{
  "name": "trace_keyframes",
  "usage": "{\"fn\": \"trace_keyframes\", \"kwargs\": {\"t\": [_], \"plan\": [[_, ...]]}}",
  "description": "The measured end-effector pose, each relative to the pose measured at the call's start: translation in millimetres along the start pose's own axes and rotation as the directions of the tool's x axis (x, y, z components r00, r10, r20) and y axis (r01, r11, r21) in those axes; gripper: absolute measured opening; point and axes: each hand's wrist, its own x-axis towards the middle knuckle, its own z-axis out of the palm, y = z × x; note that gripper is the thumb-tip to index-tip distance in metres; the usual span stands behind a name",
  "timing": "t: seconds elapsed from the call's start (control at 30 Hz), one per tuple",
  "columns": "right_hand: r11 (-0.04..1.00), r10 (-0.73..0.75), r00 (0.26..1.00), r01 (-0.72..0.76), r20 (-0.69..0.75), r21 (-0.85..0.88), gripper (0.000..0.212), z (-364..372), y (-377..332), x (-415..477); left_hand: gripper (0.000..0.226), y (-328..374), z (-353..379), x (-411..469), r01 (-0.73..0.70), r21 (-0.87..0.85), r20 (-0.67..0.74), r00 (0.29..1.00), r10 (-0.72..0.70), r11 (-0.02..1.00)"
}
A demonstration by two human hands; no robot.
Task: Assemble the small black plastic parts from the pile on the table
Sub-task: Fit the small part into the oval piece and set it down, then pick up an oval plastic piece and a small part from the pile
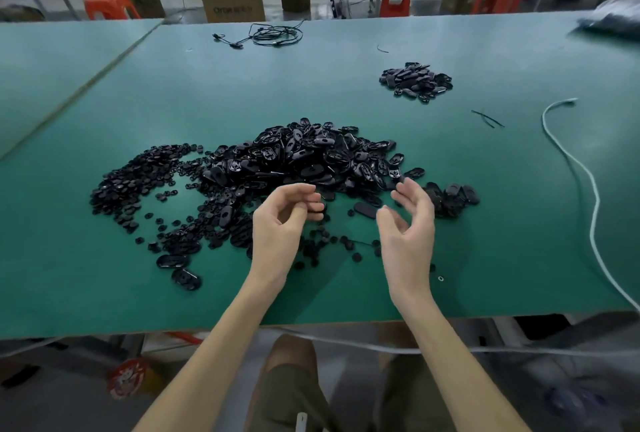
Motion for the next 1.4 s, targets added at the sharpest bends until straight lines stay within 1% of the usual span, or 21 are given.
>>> {"fn": "trace_keyframes", "kwargs": {"t": [0.07, 0.17, 0.27, 0.33, 0.4, 0.43, 0.5, 0.53, 0.57, 0.63, 0.7, 0.73, 0.83, 0.97, 1.07, 1.13, 1.2, 1.27, 1.33, 1.4], "plan": [[0.998, -0.034, 0.996, 0.039, 0.086, -0.057, 0.048, 2, -3, -3, 0.031, 1, -3, 2, 0.053, -0.070, -0.044, 0.997, -0.057, 0.996], [0.993, -0.029, 0.977, 0.052, 0.210, -0.105, 0.044, 2, -6, -4, 0.032, 2, -9, 5, 0.073, -0.057, -0.041, 0.996, -0.076, 0.996], [0.988, -0.016, 0.964, 0.057, 0.267, -0.145, 0.041, -1, -8, 7, 0.030, 4, -12, 13, 0.028, 0.093, -0.014, 1.000, -0.026, 0.995], [0.967, -0.040, 0.957, 0.110, 0.287, -0.232, 0.035, -6, -8, 18, 0.030, 5, -12, 21, -0.038, 0.239, 0.009, 0.999, 0.037, 0.970], [0.900, -0.069, 0.932, 0.212, 0.355, -0.380, 0.030, -10, -7, 30, 0.029, 6, -13, 29, -0.131, 0.418, 0.068, 0.991, 0.113, 0.899], [0.848, -0.071, 0.909, 0.272, 0.410, -0.456, 0.029, -12, -6, 36, 0.026, 5, -13, 33, -0.173, 0.509, 0.126, 0.984, 0.125, 0.844], [0.748, -0.055, 0.854, 0.378, 0.517, -0.545, 0.030, -12, -3, 45, 0.017, 1, -13, 41, -0.235, 0.672, 0.248, 0.965, 0.085, 0.702], [0.721, -0.046, 0.831, 0.412, 0.555, -0.558, 0.030, -11, -2, 46, 0.015, -1, -13, 44, -0.248, 0.726, 0.278, 0.959, 0.055, 0.641], [0.706, -0.041, 0.812, 0.436, 0.582, -0.558, 0.030, -9, -1, 47, 0.015, -4, -12, 46, -0.251, 0.754, 0.287, 0.957, 0.040, 0.607], [0.655, -0.081, 0.782, 0.509, 0.619, -0.558, 0.031, -3, 1, 45, 0.013, -7, -12, 50, -0.245, 0.761, 0.271, 0.961, 0.048, 0.601], [0.562, -0.131, 0.731, 0.611, 0.670, -0.558, 0.034, 7, 1, 41, 0.010, -7, -11, 52, -0.224, 0.747, 0.244, 0.968, 0.055, 0.626], [0.544, -0.120, 0.707, 0.634, 0.697, -0.550, 0.036, 12, 1, 39, 0.009, -7, -11, 54, -0.209, 0.740, 0.232, 0.971, 0.049, 0.640], [0.548, -0.045, 0.679, 0.630, 0.733, -0.550, 0.038, 26, 2, 38, 0.008, -7, -13, 61, -0.183, 0.733, 0.217, 0.976, 0.030, 0.655], [0.621, -0.074, 0.705, 0.586, 0.705, -0.521, 0.019, 38, 4, 46, 0.009, -9, -16, 68, -0.193, 0.716, 0.213, 0.976, 0.054, 0.670], [0.687, -0.084, 0.729, 0.536, 0.679, -0.490, 0.012, 41, 7, 52, 0.008, -7, -18, 70, -0.233, 0.700, 0.205, 0.971, 0.122, 0.676], [0.743, -0.103, 0.750, 0.495, 0.654, -0.451, 0.006, 39, 10, 55, 0.008, -5, -20, 71, -0.272, 0.680, 0.159, 0.961, 0.226, 0.681], [0.825, -0.098, 0.782, 0.410, 0.616, -0.389, 0.005, 35, 10, 56, 0.008, -4, -21, 69, -0.349, 0.698, 0.126, 0.919, 0.372, 0.625], [0.901, -0.072, 0.814, 0.301, 0.577, -0.312, 0.009, 33, 10, 59, 0.008, -3, -21, 67, -0.422, 0.728, 0.149, 0.867, 0.475, 0.541], [0.934, -0.055, 0.830, 0.239, 0.555, -0.265, 0.007, 32, 10, 61, 0.007, -2, -19, 65, -0.440, 0.758, 0.179, 0.851, 0.494, 0.483], [0.948, -0.055, 0.832, 0.217, 0.552, -0.233, 0.006, 31, 10, 62, 0.006, 2, -15, 66, -0.445, 0.791, 0.204, 0.839, 0.505, 0.420]]}}
